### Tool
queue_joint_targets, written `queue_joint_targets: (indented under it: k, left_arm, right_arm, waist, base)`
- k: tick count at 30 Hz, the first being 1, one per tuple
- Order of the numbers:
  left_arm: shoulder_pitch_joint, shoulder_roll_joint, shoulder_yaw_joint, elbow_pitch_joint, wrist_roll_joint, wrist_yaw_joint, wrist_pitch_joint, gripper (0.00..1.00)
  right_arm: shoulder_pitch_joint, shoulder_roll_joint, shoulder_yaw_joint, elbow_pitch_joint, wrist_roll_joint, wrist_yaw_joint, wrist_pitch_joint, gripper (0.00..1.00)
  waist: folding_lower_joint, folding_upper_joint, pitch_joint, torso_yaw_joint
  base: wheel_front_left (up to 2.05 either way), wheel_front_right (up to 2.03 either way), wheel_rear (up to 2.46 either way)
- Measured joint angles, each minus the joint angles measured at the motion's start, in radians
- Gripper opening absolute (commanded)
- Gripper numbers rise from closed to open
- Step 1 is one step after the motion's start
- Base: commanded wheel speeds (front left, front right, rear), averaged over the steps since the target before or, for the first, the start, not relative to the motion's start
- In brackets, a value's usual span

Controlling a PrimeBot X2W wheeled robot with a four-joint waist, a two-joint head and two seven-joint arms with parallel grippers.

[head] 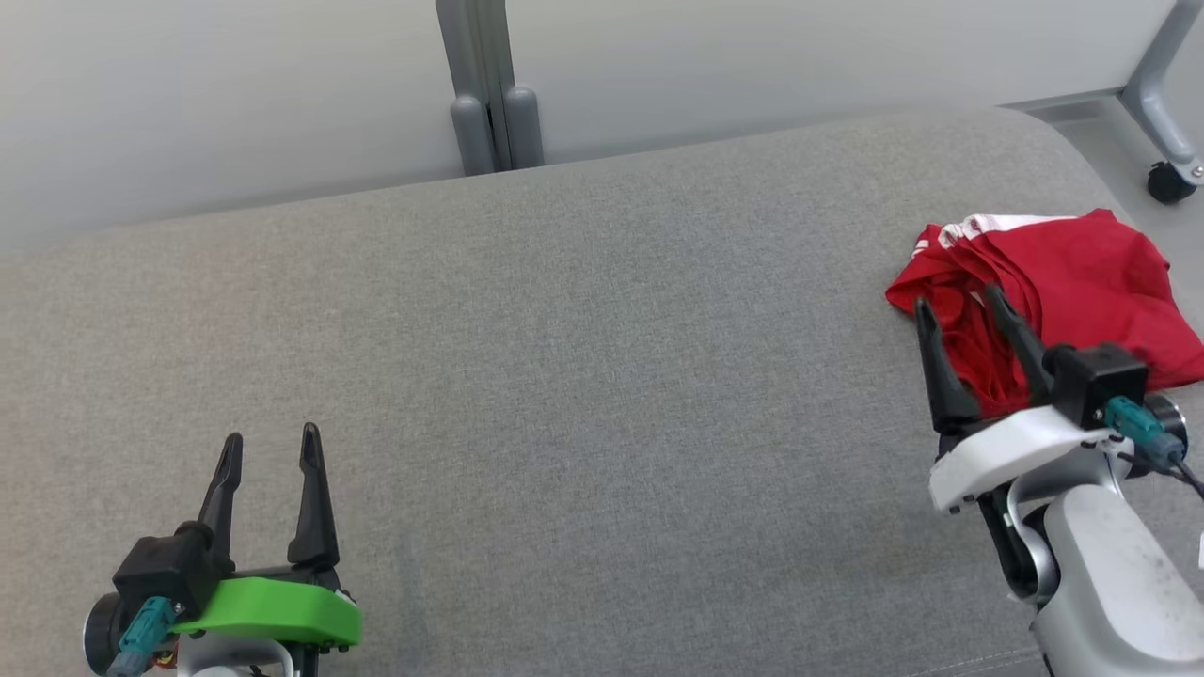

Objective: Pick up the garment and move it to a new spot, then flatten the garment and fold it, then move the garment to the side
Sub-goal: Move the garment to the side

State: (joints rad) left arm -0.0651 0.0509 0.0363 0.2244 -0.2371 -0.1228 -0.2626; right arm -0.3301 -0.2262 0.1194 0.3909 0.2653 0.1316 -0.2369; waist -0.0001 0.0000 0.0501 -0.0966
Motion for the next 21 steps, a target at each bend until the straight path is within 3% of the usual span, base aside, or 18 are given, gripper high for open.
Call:
queue_joint_targets:
  k: [9, 21]
  left_arm:
    - [0.014, 0.0, -0.009, 0.026, -0.017, 0.018, 0.0, 1.0]
    - [0.03, -0.001, -0.016, 0.024, -0.026, 0.031, 0.0, 1.0]
  right_arm:
    - [0.1, 0.076, -0.044, -0.039, -0.061, 0.0, -0.002, 1.0]
    - [0.122, 0.104, -0.025, -0.052, -0.069, 0.0, 0.03, 1.0]
  waist:
    - [0.0, 0.0, -0.054, 0.012]
    - [0.0, 0.0, -0.07, 0.018]
  base:
    - [0.0, 0.0, 0.0]
    - [0.0, 0.0, 0.0]
